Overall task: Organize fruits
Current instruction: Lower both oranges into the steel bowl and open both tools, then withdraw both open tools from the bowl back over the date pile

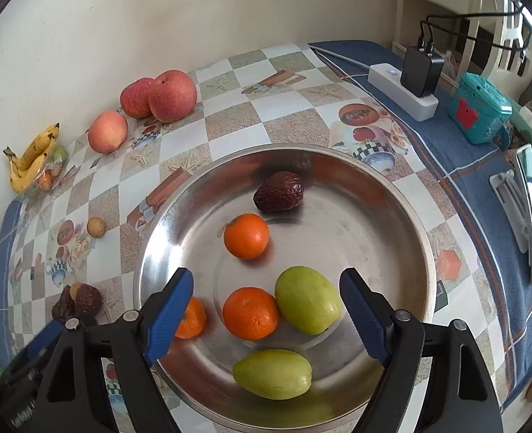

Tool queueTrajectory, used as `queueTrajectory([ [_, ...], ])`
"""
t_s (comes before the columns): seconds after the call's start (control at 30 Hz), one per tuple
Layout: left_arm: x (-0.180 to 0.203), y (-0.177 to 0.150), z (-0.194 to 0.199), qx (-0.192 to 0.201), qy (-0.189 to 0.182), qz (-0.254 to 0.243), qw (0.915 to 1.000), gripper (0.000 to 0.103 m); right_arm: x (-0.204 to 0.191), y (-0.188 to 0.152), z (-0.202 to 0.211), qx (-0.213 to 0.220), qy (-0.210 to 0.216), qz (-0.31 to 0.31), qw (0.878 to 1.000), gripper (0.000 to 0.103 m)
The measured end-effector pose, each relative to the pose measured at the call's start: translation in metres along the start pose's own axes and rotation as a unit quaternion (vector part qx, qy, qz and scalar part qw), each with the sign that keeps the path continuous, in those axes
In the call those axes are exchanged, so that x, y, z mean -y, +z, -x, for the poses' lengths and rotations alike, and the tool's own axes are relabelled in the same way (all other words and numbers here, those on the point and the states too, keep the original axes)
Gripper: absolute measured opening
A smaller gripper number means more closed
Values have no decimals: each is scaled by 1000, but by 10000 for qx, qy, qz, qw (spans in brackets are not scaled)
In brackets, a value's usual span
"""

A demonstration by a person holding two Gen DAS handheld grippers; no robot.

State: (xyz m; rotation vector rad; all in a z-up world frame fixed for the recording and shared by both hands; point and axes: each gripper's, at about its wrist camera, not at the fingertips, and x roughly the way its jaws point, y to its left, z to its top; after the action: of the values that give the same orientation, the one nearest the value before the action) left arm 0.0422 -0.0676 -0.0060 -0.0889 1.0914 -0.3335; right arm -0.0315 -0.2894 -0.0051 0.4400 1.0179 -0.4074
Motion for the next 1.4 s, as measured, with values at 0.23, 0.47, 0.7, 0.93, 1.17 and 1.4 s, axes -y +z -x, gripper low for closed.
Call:
queueTrajectory([
  [0.23, -36, 5, 0, -129, 997, 271, 9946, 103, -15, -3, 0, 111, -138, 353, 9992, 99],
  [0.47, -65, 10, 2, -269, 1651, 481, 9847, 103, -29, -7, -3, 65, -114, 623, 9980, 99],
  [0.7, -82, 18, 17, -116, 2211, 434, 9742, 103, -46, -9, -2, 17, 49, 961, 9954, 99],
  [0.93, -101, 25, 30, 51, 2405, 646, 9685, 103, -68, -15, 0, 40, 182, 1324, 9910, 99],
  [1.17, -109, 32, 26, 57, 2177, 726, 9733, 103, -91, -21, 2, 52, 314, 1687, 9852, 99],
  [1.4, -111, 51, 30, 309, 1646, 839, 9823, 103, -112, -17, 3, 64, 598, 1773, 9823, 99],
])
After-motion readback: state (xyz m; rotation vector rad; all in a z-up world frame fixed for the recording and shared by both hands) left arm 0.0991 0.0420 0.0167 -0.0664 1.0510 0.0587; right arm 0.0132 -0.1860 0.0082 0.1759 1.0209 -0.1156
